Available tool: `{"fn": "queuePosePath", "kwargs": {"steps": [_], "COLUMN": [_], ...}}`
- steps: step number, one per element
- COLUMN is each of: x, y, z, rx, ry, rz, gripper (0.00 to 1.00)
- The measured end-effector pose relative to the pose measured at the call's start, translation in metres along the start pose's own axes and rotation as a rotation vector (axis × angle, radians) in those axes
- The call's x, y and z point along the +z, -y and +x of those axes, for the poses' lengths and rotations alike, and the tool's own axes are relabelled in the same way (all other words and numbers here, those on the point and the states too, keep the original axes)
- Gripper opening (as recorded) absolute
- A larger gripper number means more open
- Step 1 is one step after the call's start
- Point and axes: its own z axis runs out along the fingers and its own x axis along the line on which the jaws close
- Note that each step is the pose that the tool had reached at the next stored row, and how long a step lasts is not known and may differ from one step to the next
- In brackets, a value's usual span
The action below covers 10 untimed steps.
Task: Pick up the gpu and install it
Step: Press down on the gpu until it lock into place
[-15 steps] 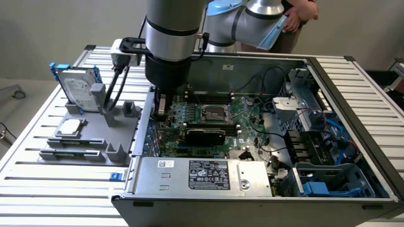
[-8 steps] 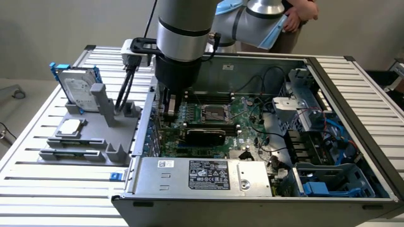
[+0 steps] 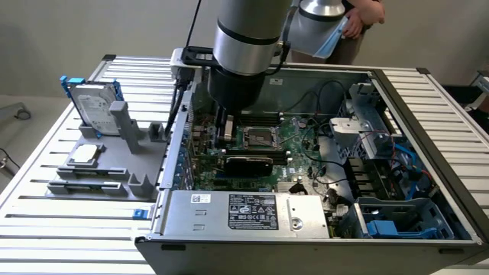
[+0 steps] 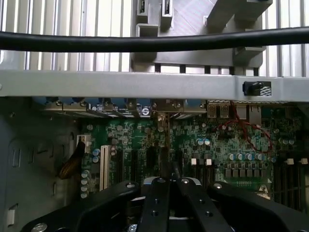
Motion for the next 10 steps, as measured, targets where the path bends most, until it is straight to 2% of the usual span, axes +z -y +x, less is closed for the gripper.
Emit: {"fn": "queuePosePath", "kwargs": {"steps": [10], "x": [0.0034], "y": [0.0129], "z": [0.000], "rx": [0.000], "ry": [0.0013], "rz": [0.0004], "gripper": [0.11]}}
